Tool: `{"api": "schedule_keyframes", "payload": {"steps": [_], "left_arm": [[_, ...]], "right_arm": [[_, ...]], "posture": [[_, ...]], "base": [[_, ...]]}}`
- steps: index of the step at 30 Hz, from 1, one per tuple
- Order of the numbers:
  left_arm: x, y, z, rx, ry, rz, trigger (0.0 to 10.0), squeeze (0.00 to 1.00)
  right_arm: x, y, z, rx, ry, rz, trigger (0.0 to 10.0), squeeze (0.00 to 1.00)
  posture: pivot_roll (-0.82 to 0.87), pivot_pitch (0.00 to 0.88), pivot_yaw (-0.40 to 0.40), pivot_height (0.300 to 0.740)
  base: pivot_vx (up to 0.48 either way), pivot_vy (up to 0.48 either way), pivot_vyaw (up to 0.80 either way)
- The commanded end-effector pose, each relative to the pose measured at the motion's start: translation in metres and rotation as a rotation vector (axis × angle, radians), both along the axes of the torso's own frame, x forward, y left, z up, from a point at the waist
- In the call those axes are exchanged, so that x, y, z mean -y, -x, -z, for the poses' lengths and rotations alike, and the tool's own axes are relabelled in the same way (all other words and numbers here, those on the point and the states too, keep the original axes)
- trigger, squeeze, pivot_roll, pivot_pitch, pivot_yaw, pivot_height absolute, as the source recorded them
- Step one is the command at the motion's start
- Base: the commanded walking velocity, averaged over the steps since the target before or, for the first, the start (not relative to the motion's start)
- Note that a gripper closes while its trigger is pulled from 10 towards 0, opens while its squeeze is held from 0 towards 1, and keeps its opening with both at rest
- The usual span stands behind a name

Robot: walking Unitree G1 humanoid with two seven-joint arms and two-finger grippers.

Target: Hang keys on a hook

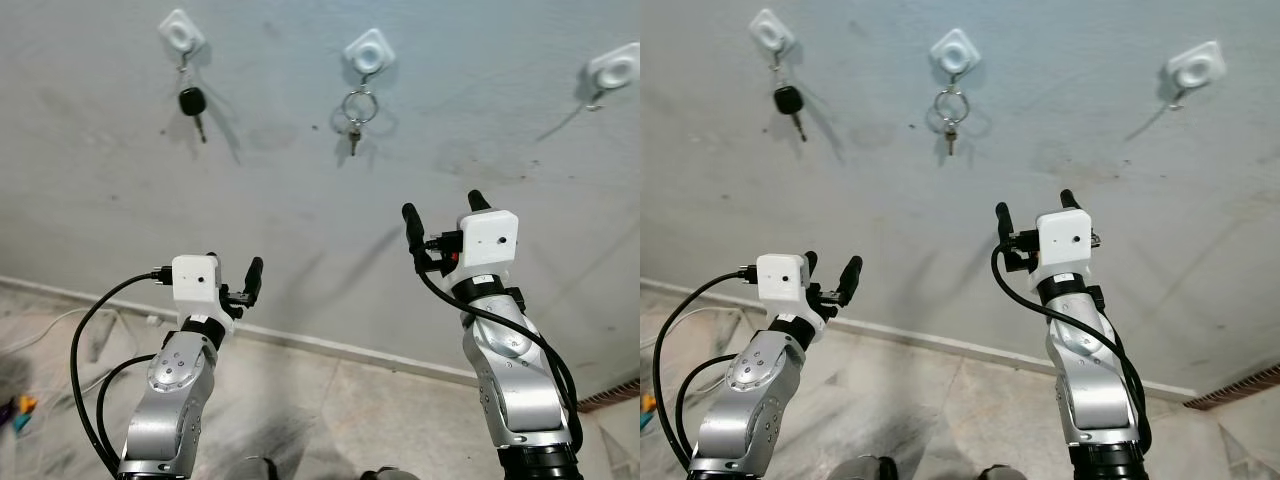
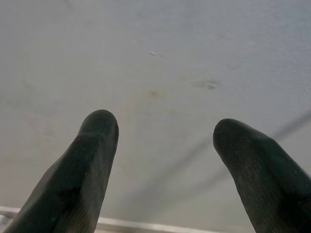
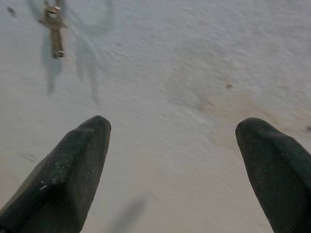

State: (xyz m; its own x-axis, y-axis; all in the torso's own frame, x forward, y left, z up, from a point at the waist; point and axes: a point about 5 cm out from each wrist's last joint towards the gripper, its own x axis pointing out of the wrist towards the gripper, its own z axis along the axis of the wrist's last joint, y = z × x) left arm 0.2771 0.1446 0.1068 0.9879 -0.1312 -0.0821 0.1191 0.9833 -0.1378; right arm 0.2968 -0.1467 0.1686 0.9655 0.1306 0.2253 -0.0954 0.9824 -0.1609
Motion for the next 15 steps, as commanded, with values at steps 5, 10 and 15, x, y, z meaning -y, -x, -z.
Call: {"api": "schedule_keyframes", "payload": {"steps": [5,10,15], "left_arm": [[-0.0073,0.0009,0.0003,-0.033,0.051,-0.06,10.0,0.0],[-0.0067,0.0014,0.0002,-0.044,0.075,-0.055,10.0,0.0],[-0.0047,0.0026,0.001,-0.058,0.071,-0.029,10.0,0.0]], "right_arm": [[-0.0022,-0.0004,-0.0075,0.014,-0.003,-0.02,10.0,0.0],[-0.0021,0.0003,-0.0068,0.008,-0.002,-0.024,10.0,0.0],[-0.0024,0.0012,-0.0053,-0.002,-0.005,-0.028,10.0,0.0]], "posture": [[0.03,0.138,0.022,0.74],[0.03,0.139,0.02,0.74],[0.03,0.139,0.018,0.74]], "base": [[0.0,0.0,-0.8],[0.0,0.0,-0.8],[0.0,0.0,-0.8]]}}
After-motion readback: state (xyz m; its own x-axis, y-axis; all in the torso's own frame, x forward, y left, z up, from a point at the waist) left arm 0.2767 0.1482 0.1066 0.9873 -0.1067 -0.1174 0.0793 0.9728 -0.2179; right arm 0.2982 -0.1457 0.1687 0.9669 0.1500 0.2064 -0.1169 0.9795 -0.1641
